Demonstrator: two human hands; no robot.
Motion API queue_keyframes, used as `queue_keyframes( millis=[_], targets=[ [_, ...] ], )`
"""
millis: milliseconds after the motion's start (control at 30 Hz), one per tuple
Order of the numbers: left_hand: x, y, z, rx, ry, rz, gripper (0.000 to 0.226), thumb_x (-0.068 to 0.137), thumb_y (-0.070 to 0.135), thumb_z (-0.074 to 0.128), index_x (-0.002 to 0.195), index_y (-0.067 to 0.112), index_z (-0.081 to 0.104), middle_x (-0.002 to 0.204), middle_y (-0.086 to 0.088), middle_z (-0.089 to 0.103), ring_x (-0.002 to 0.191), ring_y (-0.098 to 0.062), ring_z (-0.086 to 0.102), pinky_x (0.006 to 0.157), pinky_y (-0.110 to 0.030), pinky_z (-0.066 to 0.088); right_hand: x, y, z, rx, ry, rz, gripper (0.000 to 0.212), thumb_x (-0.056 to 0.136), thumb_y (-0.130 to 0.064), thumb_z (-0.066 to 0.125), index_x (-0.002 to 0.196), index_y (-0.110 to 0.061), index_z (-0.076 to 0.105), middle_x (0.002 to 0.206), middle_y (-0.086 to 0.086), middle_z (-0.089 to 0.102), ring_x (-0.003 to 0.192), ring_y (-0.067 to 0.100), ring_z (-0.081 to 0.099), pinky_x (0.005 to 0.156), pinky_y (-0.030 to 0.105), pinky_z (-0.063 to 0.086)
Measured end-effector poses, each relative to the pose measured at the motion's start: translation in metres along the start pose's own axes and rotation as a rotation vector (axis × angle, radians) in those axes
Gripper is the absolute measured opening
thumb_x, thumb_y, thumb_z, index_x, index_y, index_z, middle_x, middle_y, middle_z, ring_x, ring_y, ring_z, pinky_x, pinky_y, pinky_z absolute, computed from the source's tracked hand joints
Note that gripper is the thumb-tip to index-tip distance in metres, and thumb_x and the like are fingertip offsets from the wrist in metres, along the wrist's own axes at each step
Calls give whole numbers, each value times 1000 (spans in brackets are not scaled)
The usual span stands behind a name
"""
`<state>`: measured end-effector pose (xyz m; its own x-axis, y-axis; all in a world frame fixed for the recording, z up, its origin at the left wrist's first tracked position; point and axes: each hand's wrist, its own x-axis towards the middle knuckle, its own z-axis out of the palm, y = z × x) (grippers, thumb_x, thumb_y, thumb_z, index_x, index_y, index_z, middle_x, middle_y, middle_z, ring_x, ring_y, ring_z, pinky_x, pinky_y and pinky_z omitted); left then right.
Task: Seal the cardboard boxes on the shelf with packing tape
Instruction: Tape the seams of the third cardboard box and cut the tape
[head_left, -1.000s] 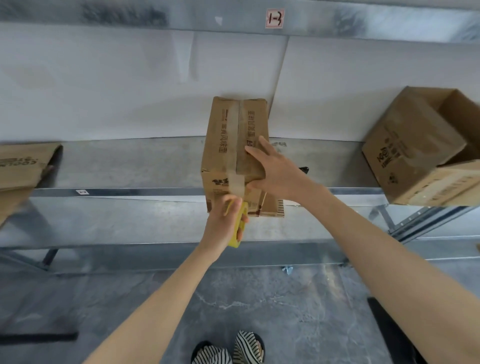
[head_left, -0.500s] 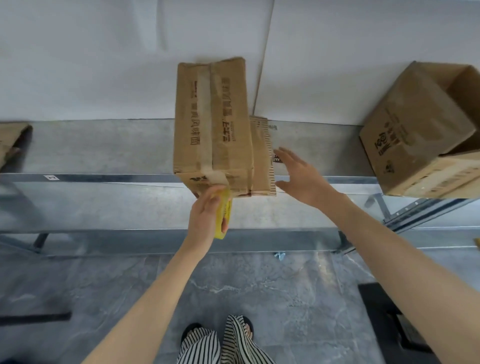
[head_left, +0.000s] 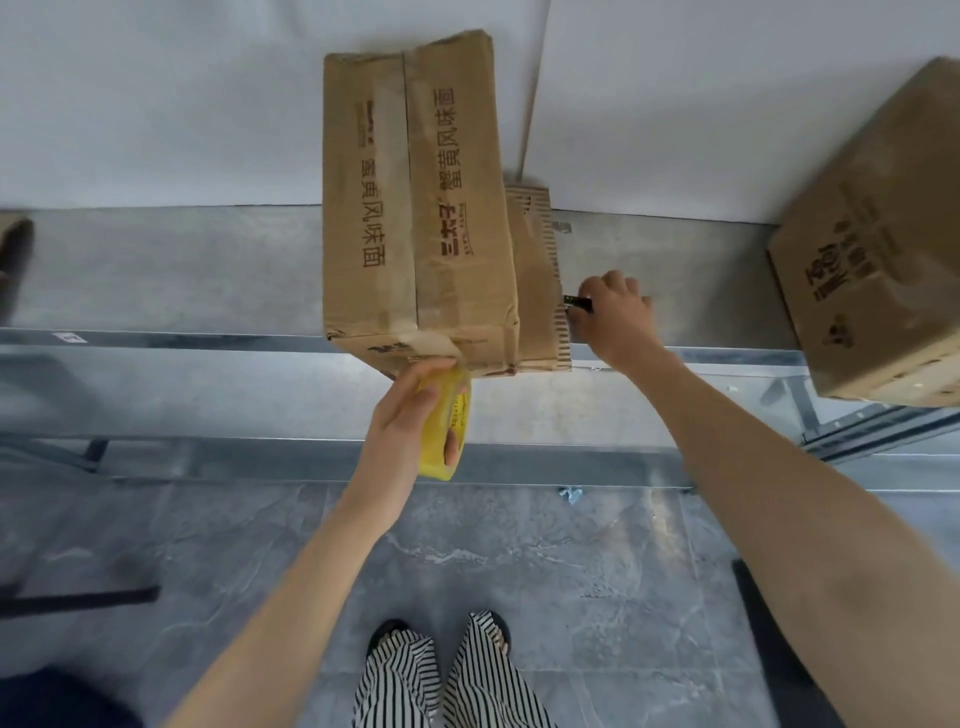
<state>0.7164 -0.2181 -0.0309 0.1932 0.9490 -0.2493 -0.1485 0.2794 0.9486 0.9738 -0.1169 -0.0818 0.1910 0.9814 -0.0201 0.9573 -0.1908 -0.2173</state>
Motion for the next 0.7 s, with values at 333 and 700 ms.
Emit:
queue_keyframes(
  millis=[333, 700],
  targets=[
    [12, 9, 6, -33, -3, 3, 30, 99, 7, 38, 98, 25, 61, 106, -22, 60, 40, -20, 49, 45, -25, 44, -29, -4, -42, 468, 132, 234, 27, 100, -31, 42, 102, -4, 48, 92, 13, 58, 79, 28, 54, 62, 33, 38],
    [16, 12, 9, -70, 21, 14, 20, 97, 5, 42, 100, 15, 59, 103, -17, 48, 43, -20, 49, 42, -26, 44, -126, -84, -96, 756, 238, -307, 11, 93, -14, 52, 89, -12, 62, 65, -7, 54, 55, 2, 44, 51, 9, 33]
  ],
)
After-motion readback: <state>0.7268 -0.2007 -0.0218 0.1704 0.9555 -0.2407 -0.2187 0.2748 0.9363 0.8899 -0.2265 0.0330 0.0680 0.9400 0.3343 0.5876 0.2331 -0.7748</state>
